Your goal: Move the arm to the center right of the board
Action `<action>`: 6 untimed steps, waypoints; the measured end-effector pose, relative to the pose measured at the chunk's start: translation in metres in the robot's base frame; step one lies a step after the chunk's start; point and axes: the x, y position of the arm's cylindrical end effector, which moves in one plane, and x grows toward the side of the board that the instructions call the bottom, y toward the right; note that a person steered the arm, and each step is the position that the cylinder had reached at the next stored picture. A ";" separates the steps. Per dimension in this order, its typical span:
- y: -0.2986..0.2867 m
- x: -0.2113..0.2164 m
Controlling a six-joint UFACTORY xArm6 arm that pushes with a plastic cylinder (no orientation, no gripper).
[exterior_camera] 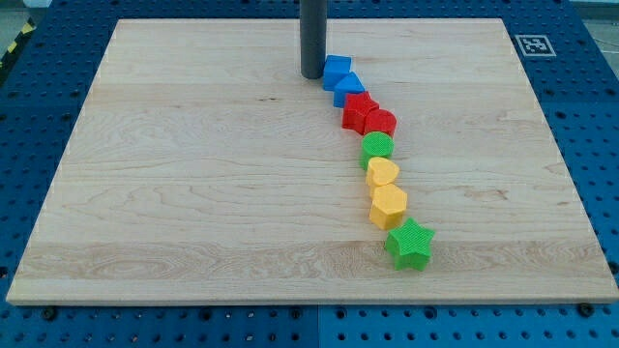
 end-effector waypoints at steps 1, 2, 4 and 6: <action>0.020 -0.050; 0.071 -0.069; 0.209 -0.005; 0.274 0.114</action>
